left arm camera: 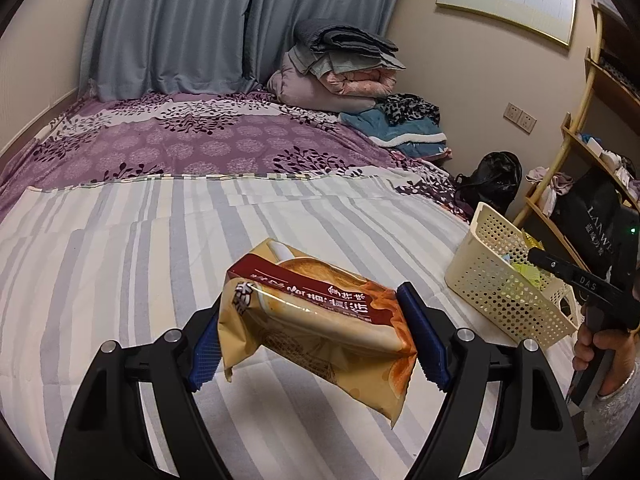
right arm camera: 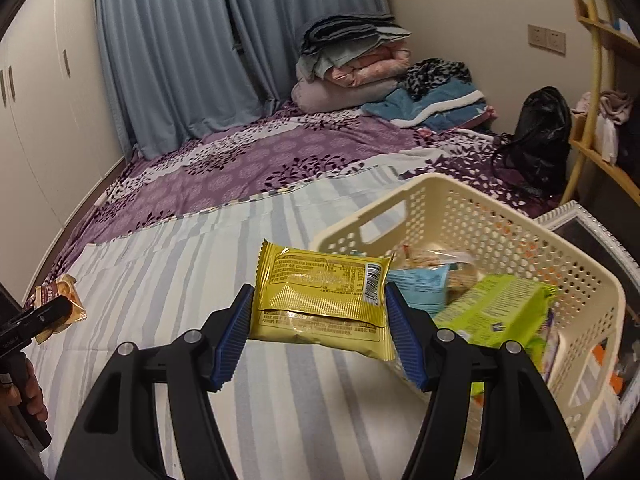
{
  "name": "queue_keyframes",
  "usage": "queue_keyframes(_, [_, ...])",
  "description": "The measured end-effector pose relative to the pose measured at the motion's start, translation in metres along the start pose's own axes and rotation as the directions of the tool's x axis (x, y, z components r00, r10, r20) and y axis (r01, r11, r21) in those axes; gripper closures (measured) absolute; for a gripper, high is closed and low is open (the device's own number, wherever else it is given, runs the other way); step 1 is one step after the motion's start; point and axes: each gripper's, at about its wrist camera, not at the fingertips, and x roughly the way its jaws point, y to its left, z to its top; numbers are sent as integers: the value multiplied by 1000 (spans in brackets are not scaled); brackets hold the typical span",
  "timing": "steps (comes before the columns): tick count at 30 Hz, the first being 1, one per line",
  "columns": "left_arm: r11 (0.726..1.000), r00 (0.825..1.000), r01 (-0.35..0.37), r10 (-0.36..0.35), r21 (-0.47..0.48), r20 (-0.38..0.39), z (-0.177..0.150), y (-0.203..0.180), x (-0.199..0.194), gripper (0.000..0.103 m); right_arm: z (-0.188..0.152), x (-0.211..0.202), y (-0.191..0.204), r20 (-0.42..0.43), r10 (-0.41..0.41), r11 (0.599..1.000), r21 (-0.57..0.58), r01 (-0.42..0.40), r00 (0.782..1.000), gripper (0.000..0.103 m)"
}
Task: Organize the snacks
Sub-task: 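Carry the yellow packet to the basket with the right tool while the left tool carries the pastry pack, then lower the yellow packet into the basket and open the right tool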
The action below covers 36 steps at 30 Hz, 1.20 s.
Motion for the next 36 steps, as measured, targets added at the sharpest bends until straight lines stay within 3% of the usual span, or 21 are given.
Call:
queue_keyframes(9, [996, 999, 39, -38, 83, -15, 6, -48, 6, 23, -4, -23, -77, 27, -122, 988, 98, 119, 992, 38])
queue_keyframes(16, [988, 998, 57, -53, 145, -32, 9, -82, 12, 23, -14, -12, -104, 6, -121, 983, 143, 119, 993, 37])
queue_keyframes(22, [980, 997, 66, -58, 188, -46, 11, -109, 17, 23, -20, -13, -116, 6, -100, 980, 173, 97, 995, 28])
queue_keyframes(25, [973, 996, 78, -68, 219, -52, 13, -126, 20, 23, -23, -20, -123, 35, -97, 977, 196, 89, 995, 15])
queue_keyframes(36, [916, 986, 166, -142, 366, -93, 20, -214, 45, 23, -37, -57, -144, 126, -140, 975, 192, 114, 982, 5])
